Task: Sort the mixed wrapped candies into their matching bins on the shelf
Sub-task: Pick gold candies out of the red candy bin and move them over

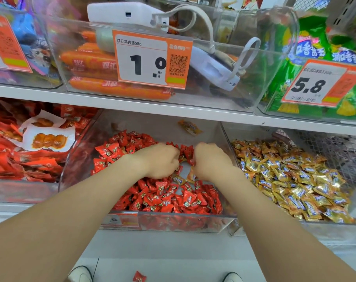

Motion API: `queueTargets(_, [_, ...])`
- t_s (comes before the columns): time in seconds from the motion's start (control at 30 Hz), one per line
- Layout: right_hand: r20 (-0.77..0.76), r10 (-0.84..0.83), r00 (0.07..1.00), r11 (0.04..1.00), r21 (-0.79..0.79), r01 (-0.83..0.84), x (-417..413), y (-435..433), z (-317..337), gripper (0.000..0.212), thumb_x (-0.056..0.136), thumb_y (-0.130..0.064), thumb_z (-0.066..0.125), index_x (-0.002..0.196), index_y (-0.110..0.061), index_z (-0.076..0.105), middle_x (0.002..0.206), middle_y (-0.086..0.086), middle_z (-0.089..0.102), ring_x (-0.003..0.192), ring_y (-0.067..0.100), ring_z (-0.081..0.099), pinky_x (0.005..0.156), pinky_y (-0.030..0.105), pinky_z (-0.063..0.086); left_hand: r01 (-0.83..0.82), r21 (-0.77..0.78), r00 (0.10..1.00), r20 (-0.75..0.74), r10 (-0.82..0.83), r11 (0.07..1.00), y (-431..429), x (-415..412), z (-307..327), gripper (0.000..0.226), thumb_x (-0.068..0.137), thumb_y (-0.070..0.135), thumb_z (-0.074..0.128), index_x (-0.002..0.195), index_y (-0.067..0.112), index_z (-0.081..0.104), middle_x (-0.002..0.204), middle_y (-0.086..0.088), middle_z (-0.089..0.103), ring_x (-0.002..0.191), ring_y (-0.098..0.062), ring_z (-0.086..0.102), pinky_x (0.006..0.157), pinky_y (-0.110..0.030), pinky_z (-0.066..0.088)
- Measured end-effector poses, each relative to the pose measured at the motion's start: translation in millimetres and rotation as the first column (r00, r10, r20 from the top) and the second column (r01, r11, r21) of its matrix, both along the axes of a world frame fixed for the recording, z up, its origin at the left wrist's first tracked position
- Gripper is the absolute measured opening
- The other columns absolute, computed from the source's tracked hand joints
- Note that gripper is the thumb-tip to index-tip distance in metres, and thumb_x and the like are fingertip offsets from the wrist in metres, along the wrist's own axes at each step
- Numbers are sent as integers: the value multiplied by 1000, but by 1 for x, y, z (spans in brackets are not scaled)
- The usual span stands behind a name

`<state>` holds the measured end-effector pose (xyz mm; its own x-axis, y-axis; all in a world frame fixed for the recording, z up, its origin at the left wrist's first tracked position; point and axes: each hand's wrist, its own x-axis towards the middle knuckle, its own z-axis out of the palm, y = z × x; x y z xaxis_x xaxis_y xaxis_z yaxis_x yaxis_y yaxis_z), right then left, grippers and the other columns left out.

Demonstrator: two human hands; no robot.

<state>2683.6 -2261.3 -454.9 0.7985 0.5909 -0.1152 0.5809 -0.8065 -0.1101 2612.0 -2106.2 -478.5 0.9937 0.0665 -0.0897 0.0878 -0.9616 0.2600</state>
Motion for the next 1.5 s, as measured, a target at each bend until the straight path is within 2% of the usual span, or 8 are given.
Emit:
queueTargets(0.3, [-64,-17,998,999,30,19,7,0,-6,24,91,-8,70,115,-10,66,116,15,65,104,35,67,78,36,55,83,87,991,-116,-73,993,-10,6,-14,45,84,58,78,122,34,71,113,8,68,106,-21,66,77,-35,52])
queueTargets(0.5, [-85,44,995,997,-56,-49,-7,5,-27,26,98,-4,62,124,-5,61,127,20,61,117,41,64,82,39,51,23,39,998,-63,-20,999,-7,5,-14,23,90,35,64,90,12,67,86,-5,70,80,-27,66,65,-42,55])
queueTargets(0.63, [-126,41,991,999,16,-39,-7,7,-14,13,98,-18,63,94,-10,55,113,16,65,105,36,67,75,36,49,-23,-85,997,73,29,996,6,2,-4,23,95,30,56,86,10,49,72,-8,61,63,-22,55,58,-40,44])
queueTargets(0.77, [-126,39,991,982,186,-15,-9,2,32,33,101,-40,49,92,-9,57,95,12,61,96,34,62,71,31,40,-41,-130,986,154,62,991,16,5,-7,10,99,17,52,104,13,43,86,-4,59,80,-26,59,68,-39,46])
queueTargets(0.87, [-58,126,990,921,378,-95,-18,-21,52,27,98,-25,51,88,-5,66,77,8,69,72,19,63,60,33,47,-46,-122,988,142,64,991,9,9,-6,9,101,24,49,104,16,53,99,-4,63,95,-29,61,85,-45,52])
queueTargets(1.0, [15,269,963,862,442,-248,-26,-56,54,27,91,-9,50,81,-21,72,53,-15,61,50,4,56,48,15,36,-164,-96,981,89,172,982,-9,22,2,42,89,54,61,83,13,61,79,-2,64,71,-19,60,68,-36,54])
queueTargets(1.27, [126,271,954,805,514,-296,-7,-83,45,26,89,-11,55,76,-23,73,66,-16,67,59,8,61,55,27,48,-220,111,974,75,212,969,-12,53,-28,21,97,41,62,107,24,68,120,-3,68,104,-28,66,84,-39,59])
queueTargets(1.5, [33,300,953,764,589,-261,-1,-85,46,29,91,-5,54,80,-16,78,61,-35,60,51,3,55,51,11,38,-248,133,969,37,246,960,-22,65,-27,34,82,52,80,96,23,69,101,3,69,92,-24,68,81,-37,61])
